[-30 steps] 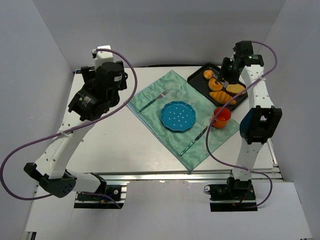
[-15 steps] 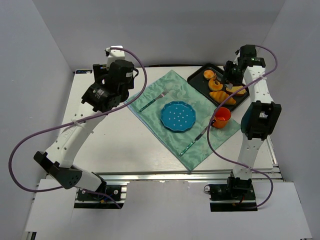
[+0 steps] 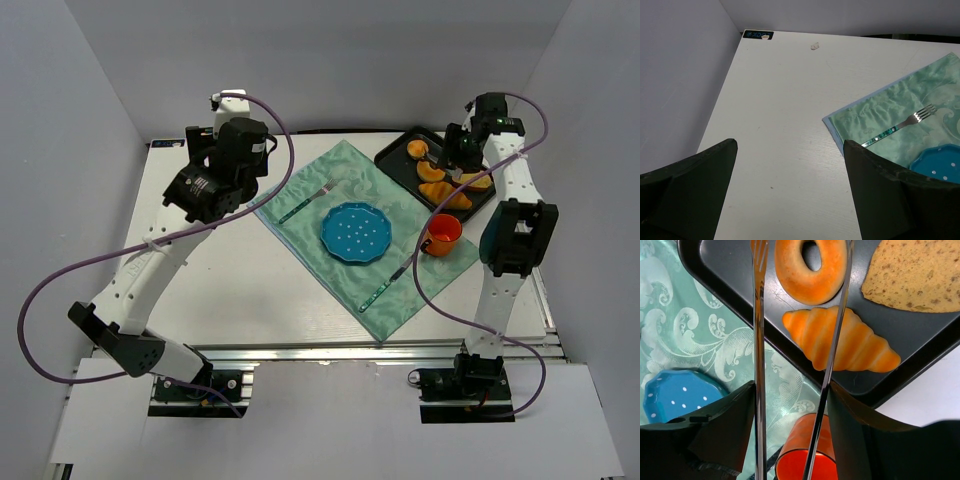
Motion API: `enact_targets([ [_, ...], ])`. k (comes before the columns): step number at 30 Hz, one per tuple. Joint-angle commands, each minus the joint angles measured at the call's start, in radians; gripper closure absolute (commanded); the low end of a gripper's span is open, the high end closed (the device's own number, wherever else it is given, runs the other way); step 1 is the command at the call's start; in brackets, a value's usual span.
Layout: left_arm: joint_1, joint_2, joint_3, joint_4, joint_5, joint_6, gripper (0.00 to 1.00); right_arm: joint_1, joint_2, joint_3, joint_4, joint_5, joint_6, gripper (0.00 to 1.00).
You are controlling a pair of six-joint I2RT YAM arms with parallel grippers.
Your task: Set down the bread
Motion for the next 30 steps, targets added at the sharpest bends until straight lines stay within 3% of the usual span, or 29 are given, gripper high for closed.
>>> enact_targets([
  [1, 0.0, -0.005, 0.031, -0.003, -0.023, 0.007, 0.02, -0.002, 0.019, 0.001, 0.035, -0.021, -0.02, 0.37],
  [12, 0.0, -0.002, 0.028, -0.009, -0.037, 0.007, 0.02, 0.0, 0.039, -0.063, 0.032, -0.023, -0.035, 0.35],
  [14, 0.0, -0.005, 0.025, -0.008, -0.038, 0.007, 0.02, 0.0, 0.041, -0.069, 0.029, -0.029, -0.037, 0.38],
  [18, 0.0, -0.007, 0.025, -0.009, -0.041, 0.007, 0.02, 0.001, 0.032, -0.051, 0.024, -0.023, -0.024, 0.57],
  [26, 0.0, -0.027, 0.016, 0.0, -0.038, 0.007, 0.02, 0.004, -0.039, 0.138, -0.037, -0.009, 0.017, 0.6],
  [30, 0.0, -0.047, 0.002, 0.012, -0.037, 0.005, 0.02, 0.026, -0.177, 0.046, -0.039, -0.012, 0.019, 0.6],
])
